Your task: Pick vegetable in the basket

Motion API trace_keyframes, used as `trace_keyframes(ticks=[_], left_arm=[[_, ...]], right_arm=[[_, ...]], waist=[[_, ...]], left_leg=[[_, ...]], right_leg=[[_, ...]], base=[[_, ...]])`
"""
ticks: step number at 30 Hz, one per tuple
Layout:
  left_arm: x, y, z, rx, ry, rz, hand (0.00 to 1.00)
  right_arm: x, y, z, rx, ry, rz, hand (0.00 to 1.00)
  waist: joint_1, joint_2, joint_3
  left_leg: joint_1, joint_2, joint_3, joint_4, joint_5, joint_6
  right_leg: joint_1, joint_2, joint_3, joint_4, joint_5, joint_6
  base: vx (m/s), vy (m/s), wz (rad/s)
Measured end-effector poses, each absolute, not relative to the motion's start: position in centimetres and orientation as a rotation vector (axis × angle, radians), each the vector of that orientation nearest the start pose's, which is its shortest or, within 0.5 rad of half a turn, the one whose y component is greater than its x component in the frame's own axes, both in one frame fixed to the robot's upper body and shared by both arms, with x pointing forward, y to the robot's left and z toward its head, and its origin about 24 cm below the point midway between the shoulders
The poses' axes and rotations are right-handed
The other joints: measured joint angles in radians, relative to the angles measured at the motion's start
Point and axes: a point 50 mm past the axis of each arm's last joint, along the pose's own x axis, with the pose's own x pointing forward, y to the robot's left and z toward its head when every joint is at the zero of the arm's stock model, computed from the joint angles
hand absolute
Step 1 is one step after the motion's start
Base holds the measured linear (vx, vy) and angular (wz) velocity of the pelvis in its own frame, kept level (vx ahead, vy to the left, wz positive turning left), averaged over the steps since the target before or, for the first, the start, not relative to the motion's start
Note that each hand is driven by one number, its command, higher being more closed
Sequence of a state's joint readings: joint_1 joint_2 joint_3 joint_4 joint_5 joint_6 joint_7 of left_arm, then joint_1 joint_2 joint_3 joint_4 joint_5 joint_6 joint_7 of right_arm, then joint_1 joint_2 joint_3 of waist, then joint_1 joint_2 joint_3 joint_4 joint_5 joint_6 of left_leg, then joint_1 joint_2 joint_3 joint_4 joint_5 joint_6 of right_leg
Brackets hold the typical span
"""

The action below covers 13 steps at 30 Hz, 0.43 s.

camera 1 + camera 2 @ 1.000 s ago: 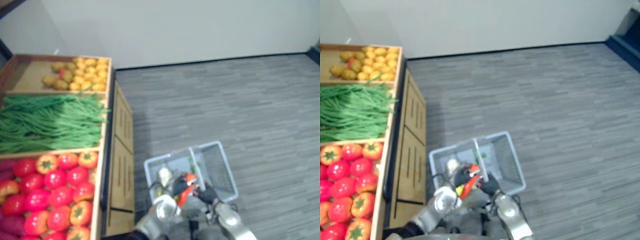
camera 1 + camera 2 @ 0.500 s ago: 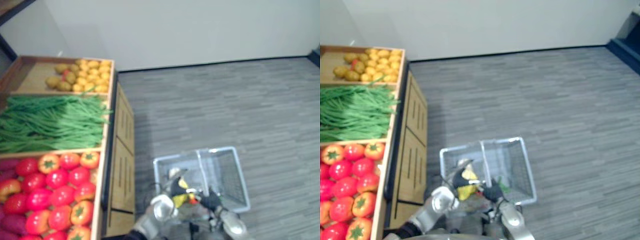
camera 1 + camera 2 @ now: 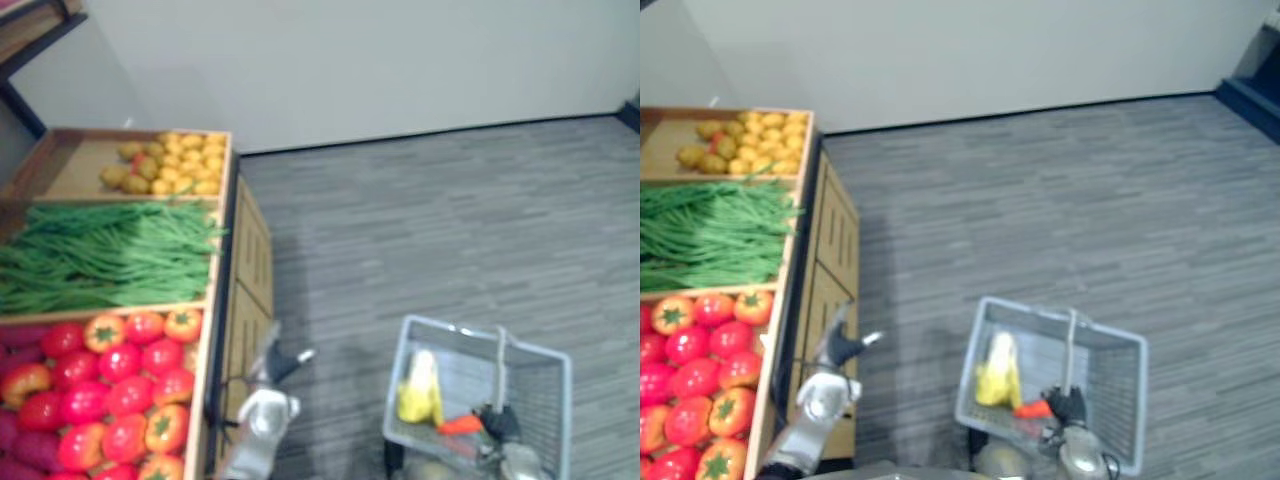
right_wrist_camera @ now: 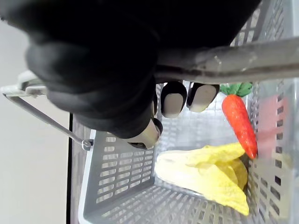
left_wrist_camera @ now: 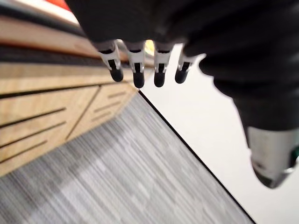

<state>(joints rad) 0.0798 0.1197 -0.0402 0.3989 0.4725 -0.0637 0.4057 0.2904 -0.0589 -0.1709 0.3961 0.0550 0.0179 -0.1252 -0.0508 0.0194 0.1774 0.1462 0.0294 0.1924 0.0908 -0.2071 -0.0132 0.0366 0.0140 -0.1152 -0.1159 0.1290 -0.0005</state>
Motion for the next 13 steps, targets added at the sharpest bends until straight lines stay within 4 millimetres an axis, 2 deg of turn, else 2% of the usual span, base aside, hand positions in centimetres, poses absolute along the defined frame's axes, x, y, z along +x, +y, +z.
trace_keyframes(ticks=[2, 4, 5, 8, 13], left_arm=[[20.6, 20.1, -5.1, 0.631, 0.316, 0.319, 0.00], [19.7, 21.1, -6.5, 0.608, 0.404, 0.354, 0.00], [18.6, 21.7, -8.2, 0.587, 0.509, 0.364, 0.00], [15.8, 22.4, -11.1, 0.546, 0.716, 0.354, 0.00], [11.7, 22.9, -14.1, 0.488, 0.960, 0.280, 0.00]], right_arm=[[12.5, -22.9, -10.0, -0.022, 0.711, -0.427, 1.00], [12.1, -23.3, -10.5, -0.025, 0.742, -0.461, 1.00], [11.9, -23.7, -10.7, -0.024, 0.758, -0.487, 1.00], [11.6, -24.4, -11.1, -0.025, 0.788, -0.529, 1.00], [11.9, -25.1, -11.3, -0.035, 0.823, -0.547, 1.00]], waist=[[0.000, 0.002, -0.001], [0.000, 0.003, -0.002], [-0.001, 0.004, -0.003], [-0.001, 0.004, -0.004], [0.000, 0.001, -0.007]], left_leg=[[0.001, 0.000, -0.005, 0.000, 0.001, 0.001], [0.002, 0.000, -0.005, -0.001, 0.001, 0.002], [0.004, 0.000, -0.005, -0.001, 0.001, 0.002], [0.014, 0.000, -0.004, -0.002, 0.001, 0.002], [0.014, -0.001, 0.001, -0.002, 0.000, 0.000]], right_leg=[[0.003, 0.000, -0.004, 0.000, -0.001, 0.000], [0.003, 0.000, -0.005, 0.000, -0.001, 0.000], [0.005, 0.000, -0.004, 0.000, -0.001, 0.000], [0.010, 0.000, -0.004, 0.000, -0.001, 0.000], [0.009, -0.001, 0.000, 0.000, -0.005, 0.003]], base=[[0.02, 0.047, 0.07], [0.01, 0.054, 0.00], [0.01, 0.049, -0.02], [0.01, 0.051, -0.01], [0.00, 0.033, -0.01]])
